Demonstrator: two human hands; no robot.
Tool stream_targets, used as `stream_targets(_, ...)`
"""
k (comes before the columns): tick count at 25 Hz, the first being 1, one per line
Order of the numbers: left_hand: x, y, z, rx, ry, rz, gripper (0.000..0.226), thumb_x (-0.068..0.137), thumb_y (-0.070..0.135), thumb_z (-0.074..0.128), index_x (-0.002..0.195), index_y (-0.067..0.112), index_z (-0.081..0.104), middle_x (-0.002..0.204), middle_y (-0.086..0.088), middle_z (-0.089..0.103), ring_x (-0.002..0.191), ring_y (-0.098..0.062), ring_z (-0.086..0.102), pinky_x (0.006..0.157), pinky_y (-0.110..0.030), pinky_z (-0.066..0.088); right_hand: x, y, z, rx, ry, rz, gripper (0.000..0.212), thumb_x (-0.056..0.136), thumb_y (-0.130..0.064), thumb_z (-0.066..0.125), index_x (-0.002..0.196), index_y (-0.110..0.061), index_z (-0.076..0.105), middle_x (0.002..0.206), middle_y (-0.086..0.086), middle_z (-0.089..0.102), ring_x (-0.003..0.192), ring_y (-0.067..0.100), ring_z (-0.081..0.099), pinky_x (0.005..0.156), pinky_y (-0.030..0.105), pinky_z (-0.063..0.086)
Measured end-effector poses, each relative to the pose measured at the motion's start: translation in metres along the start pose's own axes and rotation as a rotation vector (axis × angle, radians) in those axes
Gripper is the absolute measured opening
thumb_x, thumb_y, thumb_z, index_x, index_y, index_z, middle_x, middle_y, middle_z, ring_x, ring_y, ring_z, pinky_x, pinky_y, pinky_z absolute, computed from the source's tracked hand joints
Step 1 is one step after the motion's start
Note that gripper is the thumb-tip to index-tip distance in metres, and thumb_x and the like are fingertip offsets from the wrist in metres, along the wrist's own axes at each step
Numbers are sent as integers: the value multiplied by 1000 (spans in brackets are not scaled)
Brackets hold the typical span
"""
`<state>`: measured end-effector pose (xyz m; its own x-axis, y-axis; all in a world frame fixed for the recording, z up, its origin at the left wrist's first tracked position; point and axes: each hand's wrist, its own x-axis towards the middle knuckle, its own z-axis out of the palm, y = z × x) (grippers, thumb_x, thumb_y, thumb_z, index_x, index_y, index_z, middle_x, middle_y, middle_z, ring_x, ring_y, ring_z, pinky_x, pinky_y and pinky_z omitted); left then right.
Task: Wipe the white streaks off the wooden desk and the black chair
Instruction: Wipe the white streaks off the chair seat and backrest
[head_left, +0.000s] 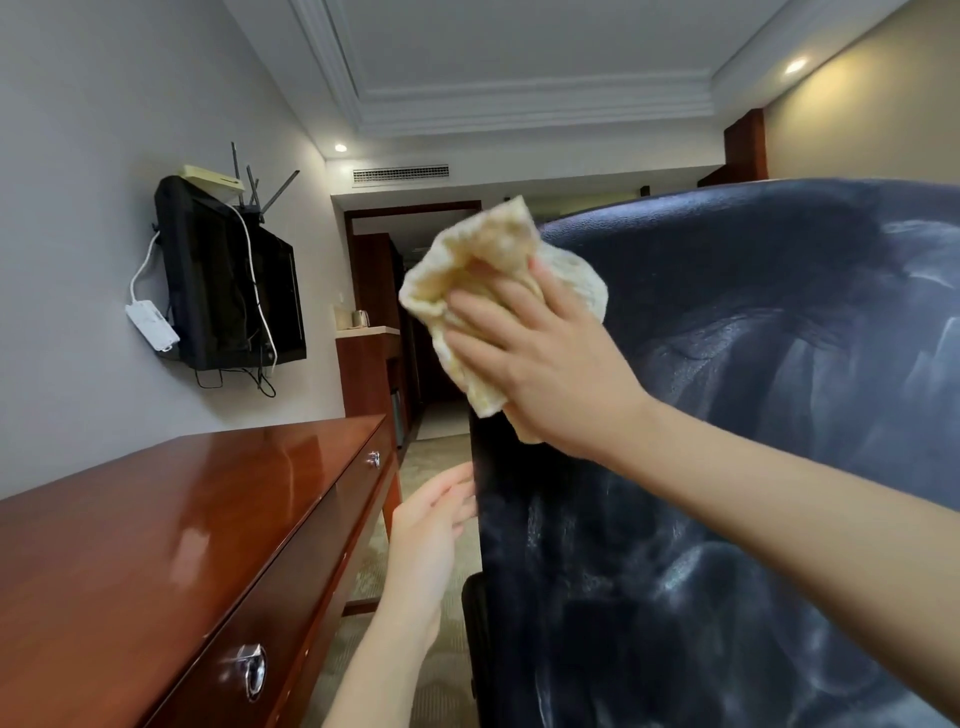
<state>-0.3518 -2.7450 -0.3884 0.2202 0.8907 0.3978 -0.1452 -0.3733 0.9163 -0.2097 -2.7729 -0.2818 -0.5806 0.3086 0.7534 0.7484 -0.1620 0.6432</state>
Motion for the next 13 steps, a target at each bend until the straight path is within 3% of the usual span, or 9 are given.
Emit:
stream_targets(4,-2,-6,-4,2,-34,-47,29,99,11,44,116,27,61,105,10,70,95,-1,66,84,-19,48,-39,-20,12,58,-133,-176,47,90,-22,35,134,-15,49,145,8,41,136,32,33,115,49,15)
stream_targets(9,-8,-5,-5,29,-51,-33,30,100,10,44,104,32,63,100,13,70,96,0,64,86,-21,48,-75,-10,13,39,-188,-419,51,91,-27,35,141,-21,40,148,3,38,137,25,28,115,42,12)
stream_targets(11,-10,-4,-5,42,-78,-13,28,98,13,47,107,35,62,105,16,68,101,1,62,85,-18,48,-68,11,7,35,-156,-399,54,87,-26,36,141,-21,42,147,4,40,136,25,28,112,41,16)
stream_targets(13,-12,-3,-4,62,-105,9,27,96,19,53,107,42,60,111,20,65,105,2,60,89,-18,47,-54,37,-3,65,-99,-200,55,86,-24,37,141,-20,42,146,7,41,133,30,31,106,43,23)
